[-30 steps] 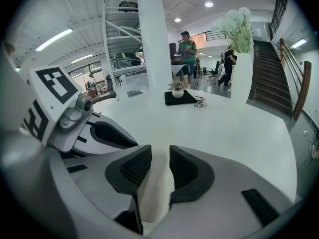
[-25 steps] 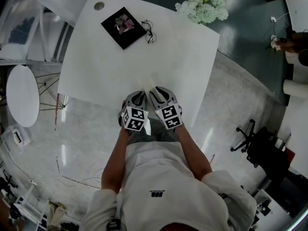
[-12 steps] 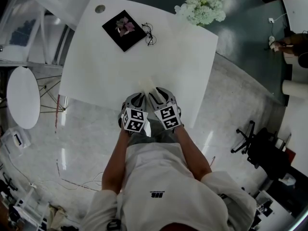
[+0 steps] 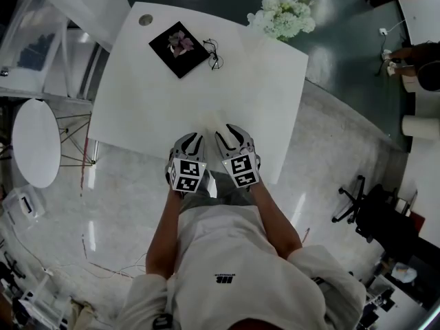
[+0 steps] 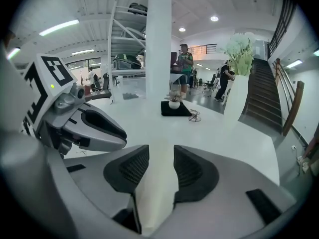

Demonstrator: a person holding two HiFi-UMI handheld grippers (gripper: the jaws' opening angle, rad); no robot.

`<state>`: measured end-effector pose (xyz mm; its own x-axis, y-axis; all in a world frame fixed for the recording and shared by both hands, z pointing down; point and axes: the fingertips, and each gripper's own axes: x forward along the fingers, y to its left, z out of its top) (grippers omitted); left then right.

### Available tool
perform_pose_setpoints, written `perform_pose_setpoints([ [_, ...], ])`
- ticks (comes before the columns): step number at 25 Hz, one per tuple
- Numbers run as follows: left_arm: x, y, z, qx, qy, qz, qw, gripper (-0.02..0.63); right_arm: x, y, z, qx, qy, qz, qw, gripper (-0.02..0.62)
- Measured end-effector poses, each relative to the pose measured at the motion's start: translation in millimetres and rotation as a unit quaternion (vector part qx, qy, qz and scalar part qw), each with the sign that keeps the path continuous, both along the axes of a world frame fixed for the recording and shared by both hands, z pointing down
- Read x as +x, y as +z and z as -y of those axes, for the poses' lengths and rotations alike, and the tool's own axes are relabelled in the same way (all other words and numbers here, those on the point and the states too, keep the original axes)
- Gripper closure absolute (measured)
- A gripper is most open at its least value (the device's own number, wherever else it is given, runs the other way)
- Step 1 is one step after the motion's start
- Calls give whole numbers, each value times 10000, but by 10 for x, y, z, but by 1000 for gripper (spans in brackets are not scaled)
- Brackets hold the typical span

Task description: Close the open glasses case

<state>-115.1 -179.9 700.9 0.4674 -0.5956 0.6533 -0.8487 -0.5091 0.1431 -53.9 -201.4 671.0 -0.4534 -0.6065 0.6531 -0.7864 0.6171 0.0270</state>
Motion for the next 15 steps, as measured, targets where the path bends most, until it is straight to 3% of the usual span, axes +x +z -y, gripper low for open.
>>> perform_pose_setpoints([
  [7,-146,-588,145,676,-102,-183,9975,520,50,-587,67,532,294,276,9978,451],
  [15,-225,-1310,211,1511,-1,-225,9883,509,128,-1185,-20,1061,434,485,9922,451],
])
